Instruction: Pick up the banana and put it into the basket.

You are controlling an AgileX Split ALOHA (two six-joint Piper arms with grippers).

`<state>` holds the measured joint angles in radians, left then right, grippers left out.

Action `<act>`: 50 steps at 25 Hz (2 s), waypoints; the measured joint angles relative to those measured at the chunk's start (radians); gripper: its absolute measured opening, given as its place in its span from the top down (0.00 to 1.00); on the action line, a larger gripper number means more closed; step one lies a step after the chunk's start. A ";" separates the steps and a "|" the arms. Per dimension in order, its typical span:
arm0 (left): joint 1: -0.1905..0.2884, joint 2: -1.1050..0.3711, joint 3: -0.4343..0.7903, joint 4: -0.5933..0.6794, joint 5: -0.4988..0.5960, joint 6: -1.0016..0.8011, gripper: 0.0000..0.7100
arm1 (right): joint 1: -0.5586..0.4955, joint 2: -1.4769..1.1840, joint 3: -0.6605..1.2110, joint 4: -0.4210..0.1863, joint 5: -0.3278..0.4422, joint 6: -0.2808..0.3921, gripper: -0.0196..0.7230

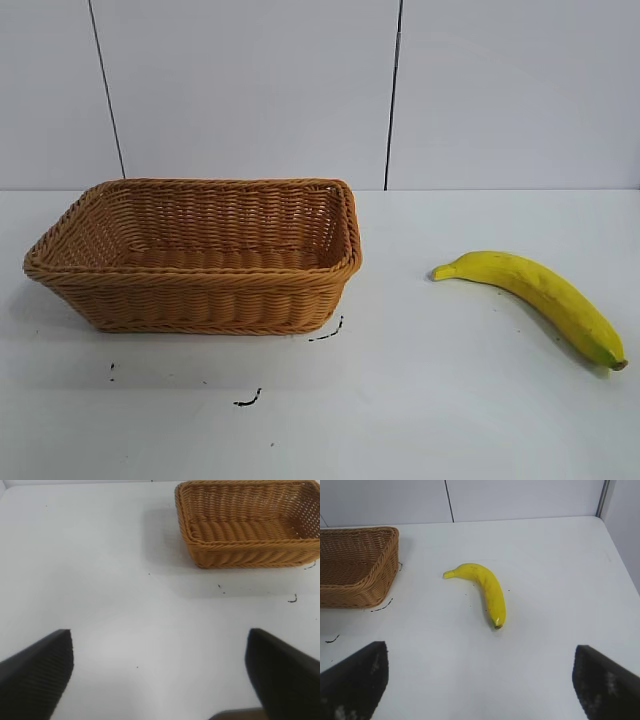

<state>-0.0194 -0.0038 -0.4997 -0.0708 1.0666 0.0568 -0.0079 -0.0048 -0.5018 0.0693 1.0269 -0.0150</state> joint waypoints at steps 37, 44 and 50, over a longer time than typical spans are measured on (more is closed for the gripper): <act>0.000 0.000 0.000 0.000 -0.001 0.000 0.02 | 0.000 1.130 -0.568 -0.006 0.135 0.031 0.04; 0.000 0.000 0.000 0.000 -0.001 0.000 0.02 | 0.000 1.471 -0.769 -0.009 0.149 -0.054 0.04; 0.000 0.000 0.000 0.000 -0.001 0.000 0.02 | 0.000 1.711 -0.916 -0.003 0.129 -0.209 0.04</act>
<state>-0.0194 -0.0038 -0.4997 -0.0708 1.0656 0.0568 -0.0079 1.7067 -1.4183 0.0664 1.1557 -0.2236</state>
